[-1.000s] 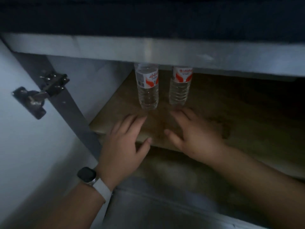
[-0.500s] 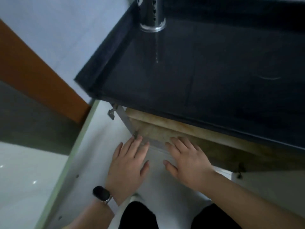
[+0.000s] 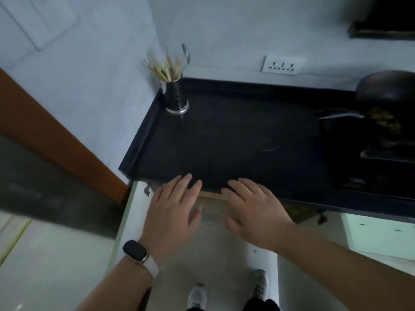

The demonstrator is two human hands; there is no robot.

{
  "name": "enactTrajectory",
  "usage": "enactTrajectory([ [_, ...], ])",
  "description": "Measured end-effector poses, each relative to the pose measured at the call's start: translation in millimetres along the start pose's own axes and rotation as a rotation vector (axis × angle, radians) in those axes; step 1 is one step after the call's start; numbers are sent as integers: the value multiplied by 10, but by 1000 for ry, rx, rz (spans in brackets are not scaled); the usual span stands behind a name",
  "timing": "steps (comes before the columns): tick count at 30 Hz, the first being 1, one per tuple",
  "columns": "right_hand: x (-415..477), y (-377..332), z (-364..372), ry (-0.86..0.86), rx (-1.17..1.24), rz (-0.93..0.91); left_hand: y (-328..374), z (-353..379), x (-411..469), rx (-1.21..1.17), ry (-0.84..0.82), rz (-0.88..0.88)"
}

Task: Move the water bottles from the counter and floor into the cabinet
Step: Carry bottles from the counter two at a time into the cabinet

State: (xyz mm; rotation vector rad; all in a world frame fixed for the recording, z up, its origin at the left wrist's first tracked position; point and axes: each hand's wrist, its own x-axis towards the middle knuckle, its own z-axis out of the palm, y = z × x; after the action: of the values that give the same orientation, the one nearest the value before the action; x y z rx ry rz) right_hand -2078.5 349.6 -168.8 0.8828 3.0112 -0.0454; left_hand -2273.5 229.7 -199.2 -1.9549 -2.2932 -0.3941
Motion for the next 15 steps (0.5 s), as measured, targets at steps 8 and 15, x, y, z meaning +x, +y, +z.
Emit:
enactTrajectory([
  [8,-719,134,-586,179,-66,375,376,-325,579,-93,84,398],
  [15,-1775,19,-864,202,-146,693,1187,-381,751,-203,80,768],
])
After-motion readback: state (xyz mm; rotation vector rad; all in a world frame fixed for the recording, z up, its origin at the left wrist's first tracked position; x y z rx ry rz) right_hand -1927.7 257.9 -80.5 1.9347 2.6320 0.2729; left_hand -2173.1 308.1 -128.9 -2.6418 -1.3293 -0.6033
